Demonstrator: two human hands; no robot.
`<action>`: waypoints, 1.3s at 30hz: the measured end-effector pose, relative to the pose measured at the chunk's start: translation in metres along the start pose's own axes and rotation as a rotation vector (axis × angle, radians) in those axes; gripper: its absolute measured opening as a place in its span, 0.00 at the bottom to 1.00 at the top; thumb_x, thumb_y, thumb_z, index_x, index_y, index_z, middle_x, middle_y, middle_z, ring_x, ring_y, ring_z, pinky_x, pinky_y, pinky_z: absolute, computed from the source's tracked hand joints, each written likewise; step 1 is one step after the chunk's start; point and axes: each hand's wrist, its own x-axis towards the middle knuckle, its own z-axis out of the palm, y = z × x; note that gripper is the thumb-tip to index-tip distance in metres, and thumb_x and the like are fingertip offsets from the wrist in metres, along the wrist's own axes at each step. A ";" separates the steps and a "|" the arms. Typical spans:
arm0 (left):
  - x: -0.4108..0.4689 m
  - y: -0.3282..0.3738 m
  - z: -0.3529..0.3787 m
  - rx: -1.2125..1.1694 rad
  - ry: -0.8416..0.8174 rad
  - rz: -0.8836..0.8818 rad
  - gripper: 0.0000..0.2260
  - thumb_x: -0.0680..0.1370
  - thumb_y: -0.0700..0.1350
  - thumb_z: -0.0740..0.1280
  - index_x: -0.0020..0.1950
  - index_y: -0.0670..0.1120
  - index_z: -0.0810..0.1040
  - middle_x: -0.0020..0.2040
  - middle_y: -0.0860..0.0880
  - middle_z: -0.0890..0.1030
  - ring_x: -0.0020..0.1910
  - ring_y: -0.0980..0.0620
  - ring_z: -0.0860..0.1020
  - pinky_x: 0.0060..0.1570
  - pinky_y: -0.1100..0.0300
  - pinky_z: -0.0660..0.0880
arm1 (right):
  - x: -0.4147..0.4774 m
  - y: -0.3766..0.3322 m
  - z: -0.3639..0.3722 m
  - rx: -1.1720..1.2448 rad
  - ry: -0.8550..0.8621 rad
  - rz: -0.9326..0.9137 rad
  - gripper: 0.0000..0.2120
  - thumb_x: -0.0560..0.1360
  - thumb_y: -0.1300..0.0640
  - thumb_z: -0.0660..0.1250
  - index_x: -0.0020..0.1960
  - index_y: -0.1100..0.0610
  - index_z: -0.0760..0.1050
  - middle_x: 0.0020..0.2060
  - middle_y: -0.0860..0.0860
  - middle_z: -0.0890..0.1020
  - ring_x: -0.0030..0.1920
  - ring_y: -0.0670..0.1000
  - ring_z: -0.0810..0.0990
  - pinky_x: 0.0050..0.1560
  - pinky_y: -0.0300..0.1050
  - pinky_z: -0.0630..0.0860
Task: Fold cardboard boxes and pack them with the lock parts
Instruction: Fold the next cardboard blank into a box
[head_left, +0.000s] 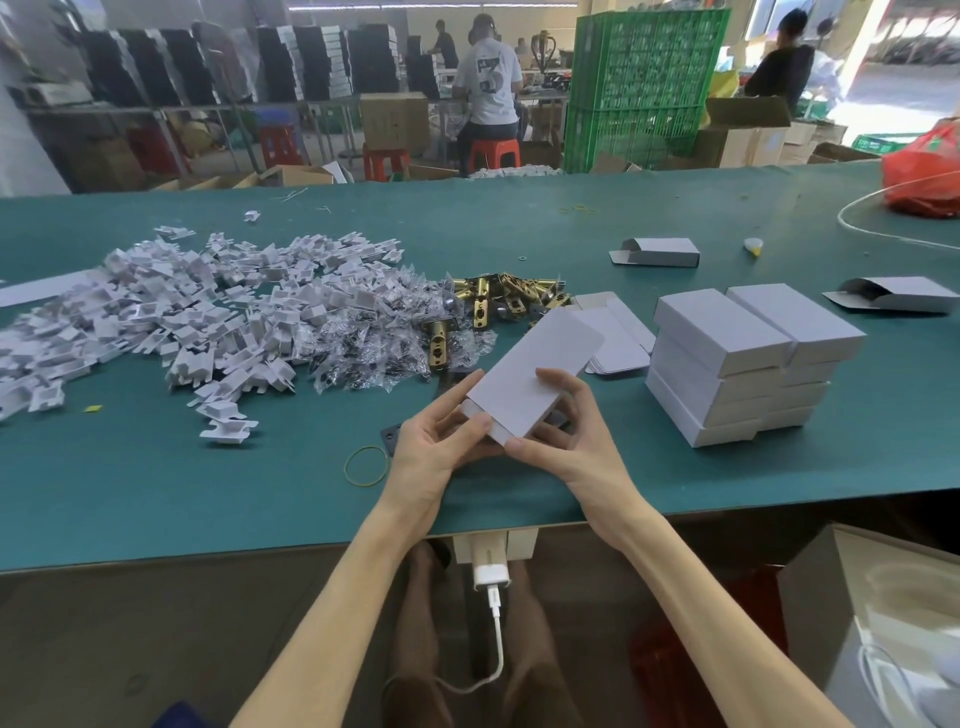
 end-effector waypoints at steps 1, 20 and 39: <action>0.000 0.000 0.000 0.008 -0.004 0.003 0.24 0.77 0.41 0.72 0.74 0.47 0.76 0.63 0.43 0.84 0.62 0.45 0.83 0.58 0.48 0.83 | 0.000 0.000 0.000 0.001 -0.005 -0.002 0.38 0.68 0.60 0.82 0.71 0.42 0.69 0.64 0.50 0.76 0.61 0.52 0.82 0.55 0.42 0.80; 0.002 -0.004 -0.002 0.011 0.074 0.042 0.22 0.75 0.46 0.74 0.69 0.46 0.80 0.52 0.37 0.86 0.54 0.40 0.85 0.53 0.50 0.84 | -0.001 -0.001 0.001 -0.011 -0.099 0.022 0.38 0.68 0.61 0.82 0.71 0.46 0.68 0.63 0.50 0.76 0.60 0.55 0.83 0.58 0.45 0.80; 0.003 -0.007 -0.002 0.034 0.112 0.048 0.20 0.71 0.48 0.77 0.60 0.42 0.81 0.42 0.44 0.85 0.48 0.41 0.86 0.46 0.47 0.85 | -0.005 -0.002 0.006 -0.140 0.015 -0.021 0.21 0.75 0.59 0.76 0.65 0.50 0.74 0.55 0.52 0.79 0.52 0.51 0.85 0.55 0.54 0.83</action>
